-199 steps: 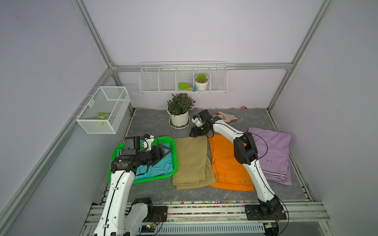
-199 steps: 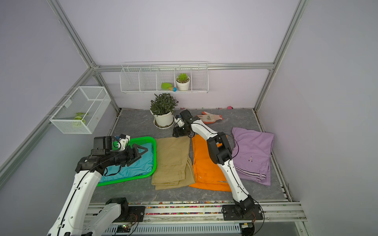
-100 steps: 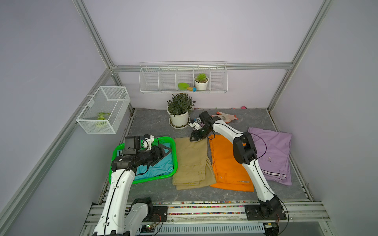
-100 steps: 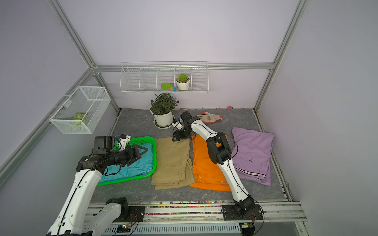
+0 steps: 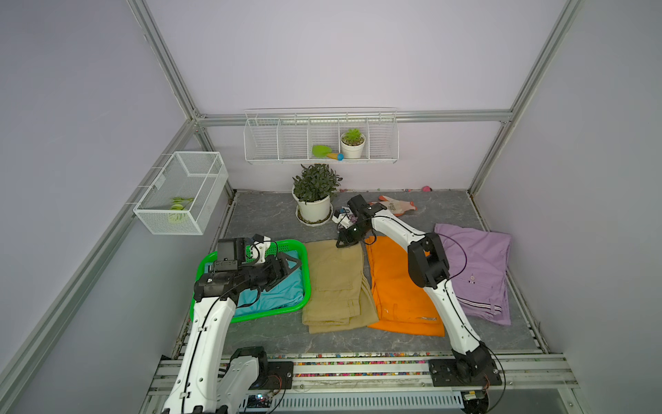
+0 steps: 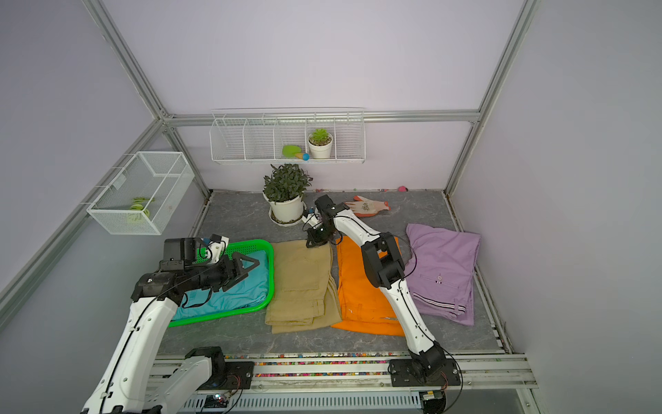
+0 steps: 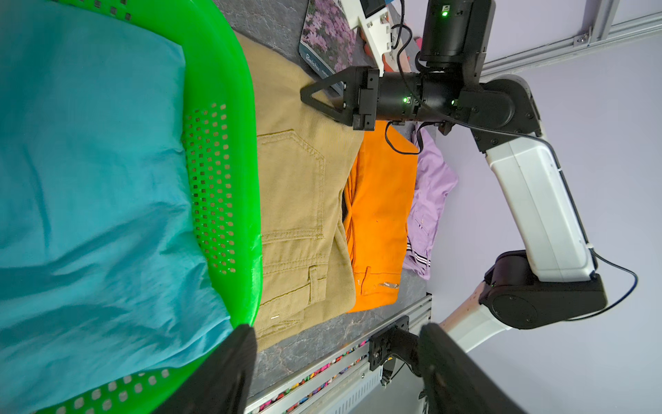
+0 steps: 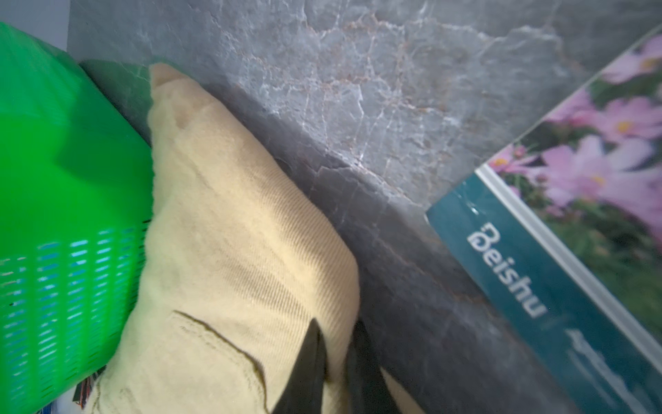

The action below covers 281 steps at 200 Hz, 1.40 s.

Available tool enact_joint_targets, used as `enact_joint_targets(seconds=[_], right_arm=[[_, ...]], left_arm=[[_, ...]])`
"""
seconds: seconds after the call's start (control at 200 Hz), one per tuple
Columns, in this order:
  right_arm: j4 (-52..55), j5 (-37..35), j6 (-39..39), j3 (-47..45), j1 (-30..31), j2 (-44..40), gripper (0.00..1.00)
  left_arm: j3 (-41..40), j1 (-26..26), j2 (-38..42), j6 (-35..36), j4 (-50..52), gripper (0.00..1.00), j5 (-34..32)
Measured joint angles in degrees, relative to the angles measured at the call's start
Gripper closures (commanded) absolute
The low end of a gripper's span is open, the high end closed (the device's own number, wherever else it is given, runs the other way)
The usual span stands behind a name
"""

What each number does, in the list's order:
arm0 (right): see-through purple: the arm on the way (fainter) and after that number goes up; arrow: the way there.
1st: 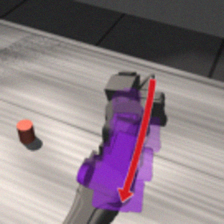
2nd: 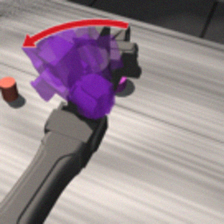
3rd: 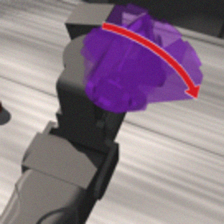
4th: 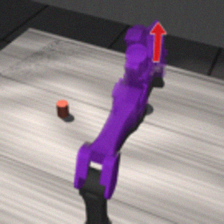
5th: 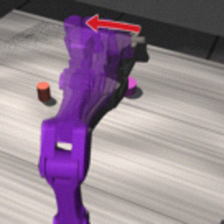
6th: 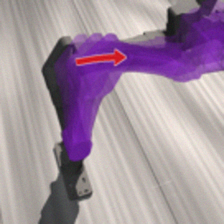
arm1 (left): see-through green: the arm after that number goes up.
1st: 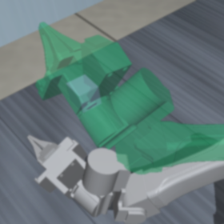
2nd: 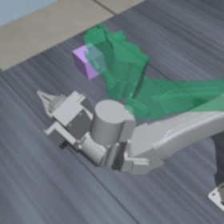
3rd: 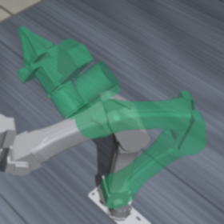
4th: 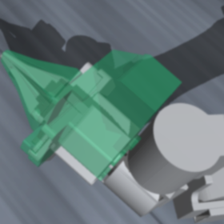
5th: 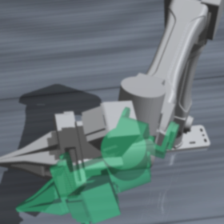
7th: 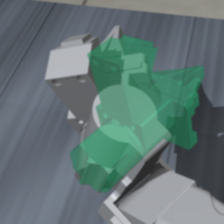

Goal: Put the folded long pants in the basket
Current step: Pick up the long pant at the center of the board.

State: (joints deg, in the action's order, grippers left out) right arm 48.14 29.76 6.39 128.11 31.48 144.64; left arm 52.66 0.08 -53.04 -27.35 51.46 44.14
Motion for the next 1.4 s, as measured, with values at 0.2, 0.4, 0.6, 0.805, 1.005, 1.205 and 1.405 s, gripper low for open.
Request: enact_joint_targets(seconds=[0.2,0.4,0.6,0.805,1.005,1.205,1.405], right_arm=[[-2.9,-8.0,5.5,-12.2,-0.7,-16.0,1.0],[-10.0,-17.6,13.2,-30.4,-8.6,-33.4,1.0],[-19.0,-19.7,20.4,-50.3,-22.5,-37.7,1.0],[-25.0,-18.9,23.2,-59.8,-24.1,-39.8,1.0],[-27.6,-18.2,23.7,-61.4,-24.0,-43.7,1.0],[-27.9,-17.5,23.8,-61.5,-24.0,-44.1,1.0],[-27.9,-17.4,23.8,-61.6,-24.0,-44.1,1.0]], left_arm=[[0.0,0.5,0.4,-1.6,-1.7,0.25,4.3],[0.1,6.3,0.4,-5.1,-4.7,0.24,4.9],[-0.6,19.3,-1.4,-12.5,-12.2,0.23,-0.1],[-2.5,32.4,-12.5,-21.3,-22.8,0.25,-7.6],[0.0,35.5,-28.1,-26.7,-25.3,0.25,-18.1],[8.9,34.7,-40.6,-27.9,-23.9,0.28,-26.5],[11.5,34.6,-51.0,-28.5,-26.6,0.3,-27.5]])
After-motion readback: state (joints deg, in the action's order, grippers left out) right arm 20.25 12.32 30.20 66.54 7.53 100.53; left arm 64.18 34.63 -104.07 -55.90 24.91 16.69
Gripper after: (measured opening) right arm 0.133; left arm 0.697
